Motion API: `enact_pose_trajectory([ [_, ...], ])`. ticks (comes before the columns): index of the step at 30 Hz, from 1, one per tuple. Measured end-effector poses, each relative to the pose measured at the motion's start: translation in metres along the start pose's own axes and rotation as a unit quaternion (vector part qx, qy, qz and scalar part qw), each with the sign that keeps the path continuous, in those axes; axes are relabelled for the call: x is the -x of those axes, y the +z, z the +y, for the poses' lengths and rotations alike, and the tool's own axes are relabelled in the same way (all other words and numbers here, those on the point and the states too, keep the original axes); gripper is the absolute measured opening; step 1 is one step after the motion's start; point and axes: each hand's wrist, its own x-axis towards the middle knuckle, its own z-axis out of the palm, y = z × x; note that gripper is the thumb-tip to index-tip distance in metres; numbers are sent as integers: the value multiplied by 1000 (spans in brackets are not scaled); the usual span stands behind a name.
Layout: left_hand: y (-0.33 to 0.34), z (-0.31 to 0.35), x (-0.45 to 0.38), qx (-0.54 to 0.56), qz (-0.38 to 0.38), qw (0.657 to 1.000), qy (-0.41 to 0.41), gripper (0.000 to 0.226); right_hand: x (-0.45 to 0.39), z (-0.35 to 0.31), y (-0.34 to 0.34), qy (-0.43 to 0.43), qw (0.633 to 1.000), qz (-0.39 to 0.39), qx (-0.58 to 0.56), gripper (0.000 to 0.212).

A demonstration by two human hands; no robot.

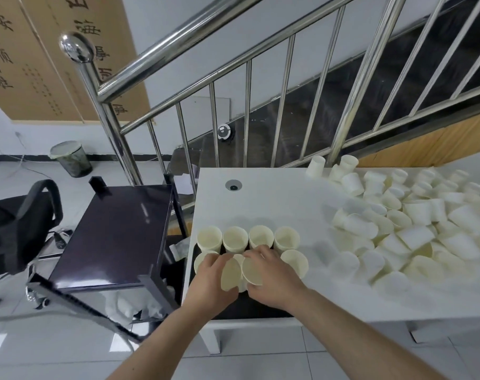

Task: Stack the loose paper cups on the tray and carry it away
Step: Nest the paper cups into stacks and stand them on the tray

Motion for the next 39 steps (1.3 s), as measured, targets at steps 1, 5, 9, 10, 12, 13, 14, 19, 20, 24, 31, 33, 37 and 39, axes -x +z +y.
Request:
enact_pose_trajectory([
  [1,2,0,-2,4,1,1000,9,72,1,2,0,0,1000,5,-3,67],
  [5,5,2,-7,7,6,1000,19,70,2,4,-4,7,1000,14,-12,67],
  [9,3,2,-9,0,2,1000,25,70,0,4,-6,6,1000,13,-5,68],
  [10,2,1,-8,0,2,1000,26,71,1,3,-6,3,1000,12,-3,67],
  [12,-1,1,-6,1,2,1000,25,71,2,4,-4,-2,1000,12,0,67],
  [13,-2,0,-5,2,4,1000,23,71,2,3,-4,-4,1000,13,1,67],
  [14,-3,1,-4,3,5,1000,23,70,3,3,-4,-7,1000,17,1,66],
  [19,-6,2,3,19,14,999,26,69,5,1,-2,-29,999,42,-4,64],
  [20,-7,2,5,22,14,999,28,69,6,0,-2,-35,998,46,-6,64],
  [24,-12,-4,14,34,14,999,35,70,10,-5,2,-56,997,51,-12,64],
  [31,-10,-33,35,-5,-9,1000,11,73,15,-14,32,-61,998,-16,12,61],
  [33,-6,-41,36,-19,-8,1000,11,74,15,-16,38,-55,998,-32,20,62],
  [37,4,-52,33,-63,-11,998,4,75,13,-18,48,-29,999,-33,27,58],
  [39,9,-58,29,-75,-16,997,-3,76,10,-19,55,-18,999,-32,38,59],
])
